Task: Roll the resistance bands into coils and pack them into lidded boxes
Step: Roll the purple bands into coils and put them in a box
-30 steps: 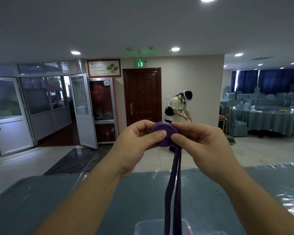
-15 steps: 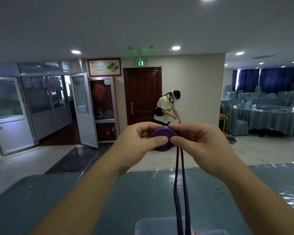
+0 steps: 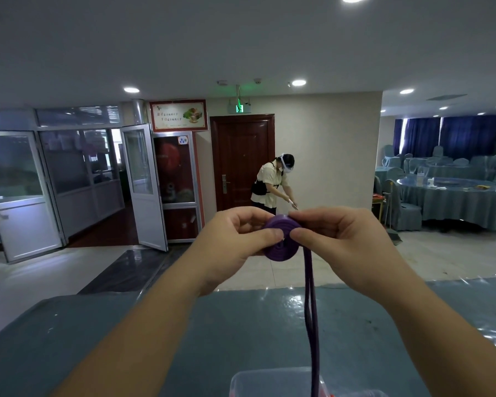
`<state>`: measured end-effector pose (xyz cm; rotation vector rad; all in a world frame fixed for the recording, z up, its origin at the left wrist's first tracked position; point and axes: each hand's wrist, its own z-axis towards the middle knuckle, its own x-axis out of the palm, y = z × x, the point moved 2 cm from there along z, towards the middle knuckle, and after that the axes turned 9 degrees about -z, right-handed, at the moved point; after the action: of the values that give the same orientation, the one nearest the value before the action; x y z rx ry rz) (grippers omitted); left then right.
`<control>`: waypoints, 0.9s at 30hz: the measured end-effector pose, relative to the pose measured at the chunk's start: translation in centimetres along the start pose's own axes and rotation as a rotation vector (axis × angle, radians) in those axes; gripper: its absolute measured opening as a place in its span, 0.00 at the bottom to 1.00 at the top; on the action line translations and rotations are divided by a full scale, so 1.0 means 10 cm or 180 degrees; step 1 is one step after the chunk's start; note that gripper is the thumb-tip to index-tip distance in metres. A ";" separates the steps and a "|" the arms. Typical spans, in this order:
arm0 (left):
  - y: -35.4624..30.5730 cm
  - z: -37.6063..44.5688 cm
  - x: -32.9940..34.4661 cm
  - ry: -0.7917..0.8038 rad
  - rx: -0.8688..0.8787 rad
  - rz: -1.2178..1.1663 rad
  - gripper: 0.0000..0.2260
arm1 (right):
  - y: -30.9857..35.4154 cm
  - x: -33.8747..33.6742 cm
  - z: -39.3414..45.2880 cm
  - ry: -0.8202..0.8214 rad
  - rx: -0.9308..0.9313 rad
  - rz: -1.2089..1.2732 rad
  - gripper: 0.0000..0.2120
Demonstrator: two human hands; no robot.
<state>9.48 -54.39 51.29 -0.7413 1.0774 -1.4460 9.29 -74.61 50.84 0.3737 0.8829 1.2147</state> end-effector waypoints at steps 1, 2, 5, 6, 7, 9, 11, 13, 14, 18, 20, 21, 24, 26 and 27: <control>-0.02 0.00 0.00 0.0050 -0.0056 -0.0108 0.08 | 0.00 0.00 -0.01 0.0016 -0.0010 0.0023 0.13; -0.03 -0.01 0.00 0.0089 -0.0086 -0.0185 0.08 | 0.00 0.00 -0.01 0.0032 -0.0016 0.0047 0.13; -0.02 -0.01 0.01 0.0080 -0.0072 -0.0397 0.10 | -0.01 0.00 0.00 -0.0016 -0.0005 0.0209 0.14; 0.00 0.00 0.01 0.0039 -0.0052 -0.0570 0.13 | -0.01 0.00 0.00 -0.0070 -0.0002 0.0292 0.14; 0.02 0.01 0.02 -0.0013 -0.0043 -0.0780 0.15 | -0.01 0.01 0.00 -0.0117 0.0000 0.0374 0.15; 0.04 0.01 0.05 -0.0092 -0.0061 -0.1167 0.17 | -0.03 0.02 0.00 -0.0161 -0.0008 0.0488 0.16; 0.08 0.01 0.06 -0.0069 -0.0155 -0.1345 0.17 | -0.03 0.00 0.00 -0.0128 0.0011 0.0496 0.16; 0.08 0.00 0.04 0.0030 -0.0215 -0.1149 0.17 | -0.04 -0.02 -0.01 0.0025 0.0030 0.0394 0.15; 0.07 0.00 0.03 0.0096 -0.0202 -0.0887 0.17 | -0.04 -0.03 -0.01 0.0118 0.0044 0.0319 0.15; 0.02 -0.02 0.03 0.0105 -0.0052 -0.0400 0.13 | -0.03 -0.02 0.00 0.0121 0.0018 0.0248 0.16; 0.05 -0.01 0.07 0.0005 -0.0050 -0.0922 0.16 | -0.04 -0.01 0.00 -0.0178 -0.0001 0.0418 0.15; 0.08 -0.01 0.08 -0.0060 -0.0047 -0.1128 0.17 | -0.04 0.00 -0.01 -0.0263 -0.0005 0.0501 0.14; 0.14 0.00 0.09 -0.0093 -0.0109 -0.1106 0.16 | -0.06 0.02 -0.03 -0.0175 0.0018 0.0425 0.12; 0.13 -0.01 0.07 -0.0001 -0.0116 -0.0545 0.14 | -0.07 0.00 -0.04 -0.0009 0.0073 0.0203 0.11; 0.12 -0.01 0.05 0.0045 -0.0104 -0.0236 0.13 | -0.06 -0.01 -0.03 0.0056 0.0094 0.0120 0.11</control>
<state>9.78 -54.80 50.07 -0.8026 1.0966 -1.5016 9.42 -74.97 50.24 0.4056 0.9134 1.2424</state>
